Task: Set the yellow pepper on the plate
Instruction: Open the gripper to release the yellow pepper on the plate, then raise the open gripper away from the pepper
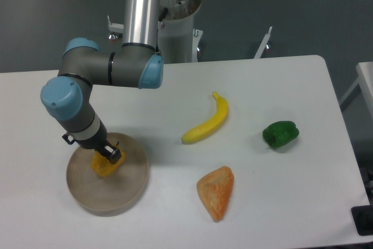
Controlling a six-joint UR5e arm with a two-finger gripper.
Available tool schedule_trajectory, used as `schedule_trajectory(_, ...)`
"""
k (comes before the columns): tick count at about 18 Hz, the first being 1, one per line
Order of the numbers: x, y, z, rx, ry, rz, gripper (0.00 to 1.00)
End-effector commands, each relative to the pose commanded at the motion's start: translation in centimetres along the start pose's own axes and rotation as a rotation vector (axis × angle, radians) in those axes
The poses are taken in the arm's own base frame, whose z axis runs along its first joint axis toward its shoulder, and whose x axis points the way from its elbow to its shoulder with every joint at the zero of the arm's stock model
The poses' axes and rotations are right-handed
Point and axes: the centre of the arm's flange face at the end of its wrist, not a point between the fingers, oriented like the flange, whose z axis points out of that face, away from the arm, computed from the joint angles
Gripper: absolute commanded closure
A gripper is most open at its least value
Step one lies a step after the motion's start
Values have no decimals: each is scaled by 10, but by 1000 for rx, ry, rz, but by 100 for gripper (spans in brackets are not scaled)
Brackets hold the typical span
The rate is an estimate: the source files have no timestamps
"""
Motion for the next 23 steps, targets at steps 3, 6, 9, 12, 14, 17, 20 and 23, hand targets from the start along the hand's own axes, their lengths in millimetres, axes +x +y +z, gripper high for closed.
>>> schedule_trajectory(3,0,0,-1,0,-2,1,34)
schedule_trajectory(6,-3,-1,-6,8,-10,3,7)
schedule_trajectory(9,-6,-4,-18,29,-19,-4,0)
schedule_trajectory(12,-23,-1,-36,50,-48,-27,0)
schedule_trajectory(14,-47,10,-52,71,-64,-64,0)
schedule_trajectory(17,-93,39,-69,90,-78,-127,0)
schedule_trajectory(20,-148,71,-82,107,-99,-209,0)
schedule_trajectory(23,-191,99,-78,96,-113,-239,0)
